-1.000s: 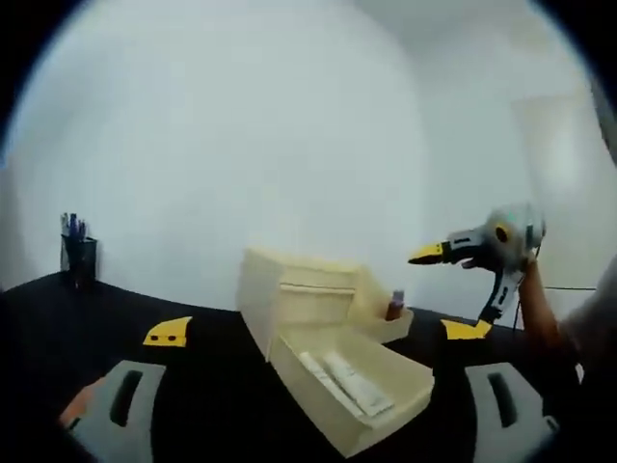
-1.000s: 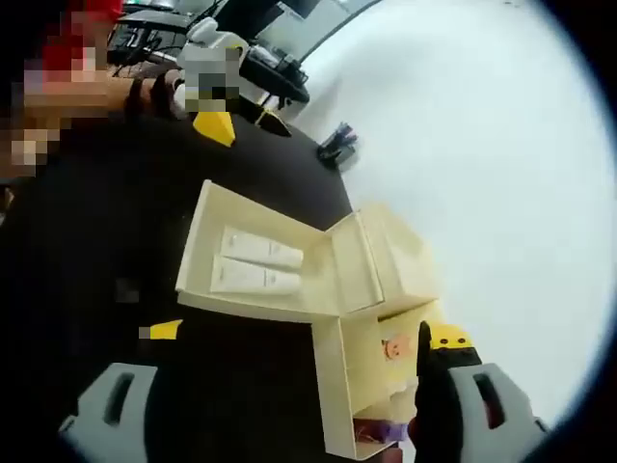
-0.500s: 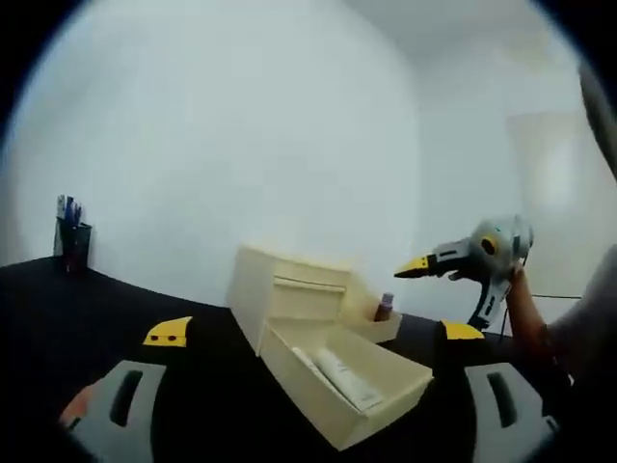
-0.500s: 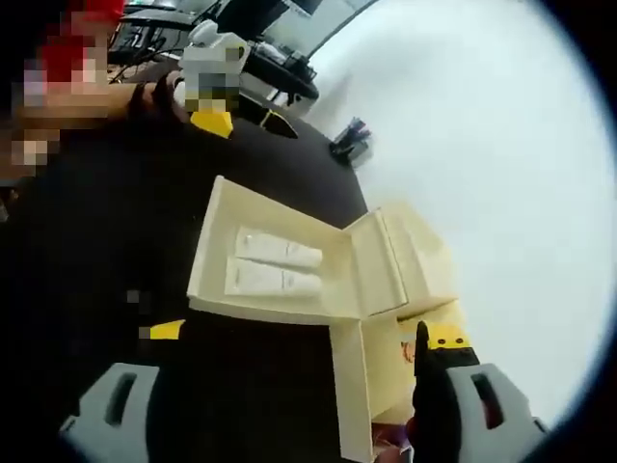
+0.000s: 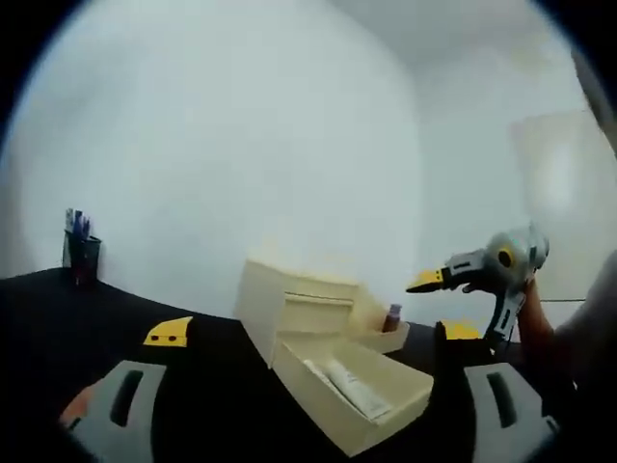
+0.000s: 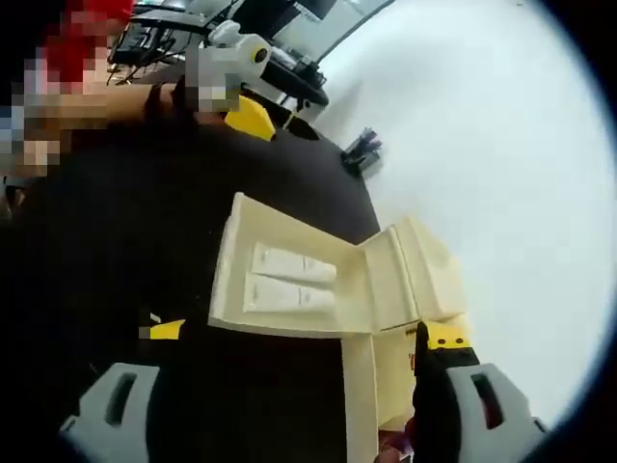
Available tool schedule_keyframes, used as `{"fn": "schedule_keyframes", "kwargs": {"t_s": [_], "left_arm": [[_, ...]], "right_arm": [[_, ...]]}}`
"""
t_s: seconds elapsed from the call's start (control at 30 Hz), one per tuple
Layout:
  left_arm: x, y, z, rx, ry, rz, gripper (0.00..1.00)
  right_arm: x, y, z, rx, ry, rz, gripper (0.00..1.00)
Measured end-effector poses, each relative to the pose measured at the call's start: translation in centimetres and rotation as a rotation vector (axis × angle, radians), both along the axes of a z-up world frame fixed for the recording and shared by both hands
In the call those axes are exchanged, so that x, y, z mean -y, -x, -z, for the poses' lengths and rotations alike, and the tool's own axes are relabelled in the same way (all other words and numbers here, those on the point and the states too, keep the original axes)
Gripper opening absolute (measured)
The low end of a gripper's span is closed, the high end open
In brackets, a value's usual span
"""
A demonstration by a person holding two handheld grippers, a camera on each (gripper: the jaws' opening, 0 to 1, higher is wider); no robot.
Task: Open the drawer, pick up the cosmetic bottles from the table one by one, place them into the drawer, release the gripper, close the drawer, and move the gripper away
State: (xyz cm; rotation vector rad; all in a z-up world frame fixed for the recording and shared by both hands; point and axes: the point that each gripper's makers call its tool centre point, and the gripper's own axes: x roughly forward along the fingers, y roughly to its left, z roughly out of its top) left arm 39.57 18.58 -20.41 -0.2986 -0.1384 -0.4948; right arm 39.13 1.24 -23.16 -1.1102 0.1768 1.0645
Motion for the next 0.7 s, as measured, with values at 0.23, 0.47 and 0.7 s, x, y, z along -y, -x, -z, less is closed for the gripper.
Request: {"fn": "schedule_keyframes", "kwargs": {"t_s": [0.23, 0.47, 0.7], "left_arm": [[0.1, 0.3, 0.1, 0.004, 0.008, 0.021, 0.95], [-0.2, 0.5, 0.4, -0.004, 0.028, 0.002, 0.94], [0.1, 0.4, 0.2, 0.002, 0.021, 0.014, 0.94]], "right_arm": [[-1.2, 0.4, 0.9, 0.018, 0.015, -0.005, 0.91], [-0.7, -1.3, 3.2, -0.028, 0.052, 0.075, 0.93], [-0.9, -1.9, 3.9, -0.069, 0.032, 0.097, 0.9]]}}
